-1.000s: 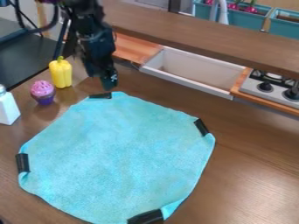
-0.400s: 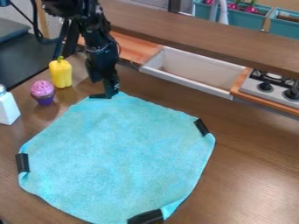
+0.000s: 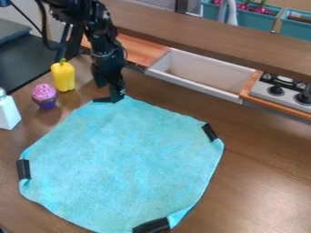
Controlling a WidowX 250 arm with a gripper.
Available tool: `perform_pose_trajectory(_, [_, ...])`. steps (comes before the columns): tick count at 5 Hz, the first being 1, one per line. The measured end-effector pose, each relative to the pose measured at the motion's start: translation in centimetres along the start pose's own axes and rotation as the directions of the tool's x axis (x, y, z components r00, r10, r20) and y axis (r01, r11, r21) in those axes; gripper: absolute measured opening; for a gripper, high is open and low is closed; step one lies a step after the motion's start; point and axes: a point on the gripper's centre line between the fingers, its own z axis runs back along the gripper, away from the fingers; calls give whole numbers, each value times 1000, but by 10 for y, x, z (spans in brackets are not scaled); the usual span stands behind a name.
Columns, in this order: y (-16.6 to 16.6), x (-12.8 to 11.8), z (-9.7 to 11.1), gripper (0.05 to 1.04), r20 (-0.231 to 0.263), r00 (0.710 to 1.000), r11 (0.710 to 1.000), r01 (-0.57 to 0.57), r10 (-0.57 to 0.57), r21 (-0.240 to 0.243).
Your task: Fold the cloth from top left to bottom right
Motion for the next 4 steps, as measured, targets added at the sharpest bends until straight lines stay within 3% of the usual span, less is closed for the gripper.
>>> perform_pose_trajectory(4, [8, -3, -34, 969, -59, 998, 1000, -7, 8, 11])
